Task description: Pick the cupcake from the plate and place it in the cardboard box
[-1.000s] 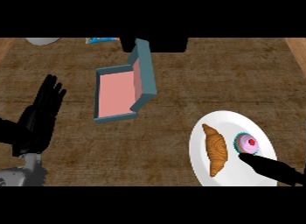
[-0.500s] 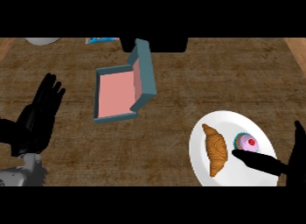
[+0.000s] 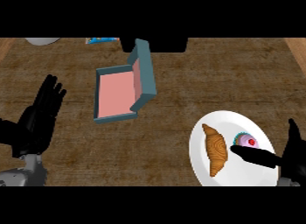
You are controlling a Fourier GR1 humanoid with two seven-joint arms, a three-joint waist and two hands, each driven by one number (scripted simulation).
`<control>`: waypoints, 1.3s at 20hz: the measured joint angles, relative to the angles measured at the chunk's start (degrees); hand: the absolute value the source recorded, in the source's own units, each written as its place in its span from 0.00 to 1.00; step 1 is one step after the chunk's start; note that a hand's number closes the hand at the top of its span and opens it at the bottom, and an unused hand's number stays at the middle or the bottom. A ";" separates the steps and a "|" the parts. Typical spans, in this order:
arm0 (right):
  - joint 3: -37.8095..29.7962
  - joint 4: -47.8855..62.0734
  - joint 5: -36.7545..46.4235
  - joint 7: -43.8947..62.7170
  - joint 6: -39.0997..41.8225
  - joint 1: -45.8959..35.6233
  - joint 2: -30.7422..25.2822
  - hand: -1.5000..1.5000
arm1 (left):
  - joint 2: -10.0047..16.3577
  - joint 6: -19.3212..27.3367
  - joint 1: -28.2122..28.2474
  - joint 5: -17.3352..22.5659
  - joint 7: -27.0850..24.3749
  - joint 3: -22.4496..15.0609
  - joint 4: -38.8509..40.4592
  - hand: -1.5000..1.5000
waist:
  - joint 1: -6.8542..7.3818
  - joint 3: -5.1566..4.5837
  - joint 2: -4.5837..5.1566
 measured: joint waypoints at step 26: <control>-0.38 8.38 -0.24 -4.29 -2.18 -0.60 1.85 1.00 | -2.81 -3.30 -0.18 -2.29 0.88 3.31 -0.30 0.50 | -0.08 -0.09 -0.10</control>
